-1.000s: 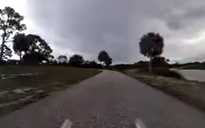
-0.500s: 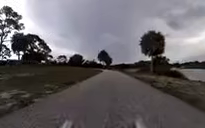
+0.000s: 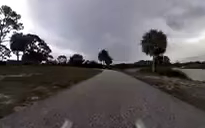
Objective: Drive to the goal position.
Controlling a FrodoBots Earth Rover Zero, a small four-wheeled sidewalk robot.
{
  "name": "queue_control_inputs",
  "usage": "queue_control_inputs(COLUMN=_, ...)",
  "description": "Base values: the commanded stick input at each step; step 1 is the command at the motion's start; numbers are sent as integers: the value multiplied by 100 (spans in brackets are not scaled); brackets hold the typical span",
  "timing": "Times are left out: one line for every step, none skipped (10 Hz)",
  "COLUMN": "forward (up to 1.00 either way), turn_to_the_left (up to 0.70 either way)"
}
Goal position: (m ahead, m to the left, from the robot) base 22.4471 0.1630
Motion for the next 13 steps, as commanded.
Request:
queue_control_inputs(forward=100, turn_to_the_left=0)
queue_control_inputs(forward=100, turn_to_the_left=0)
queue_control_inputs(forward=100, turn_to_the_left=0)
queue_control_inputs(forward=100, turn_to_the_left=0)
queue_control_inputs(forward=100, turn_to_the_left=0)
queue_control_inputs(forward=100, turn_to_the_left=0)
queue_control_inputs(forward=100, turn_to_the_left=0)
queue_control_inputs(forward=100, turn_to_the_left=0)
queue_control_inputs(forward=100, turn_to_the_left=0)
queue_control_inputs(forward=100, turn_to_the_left=0)
queue_control_inputs(forward=100, turn_to_the_left=0)
queue_control_inputs(forward=100, turn_to_the_left=0)
queue_control_inputs(forward=100, turn_to_the_left=0)
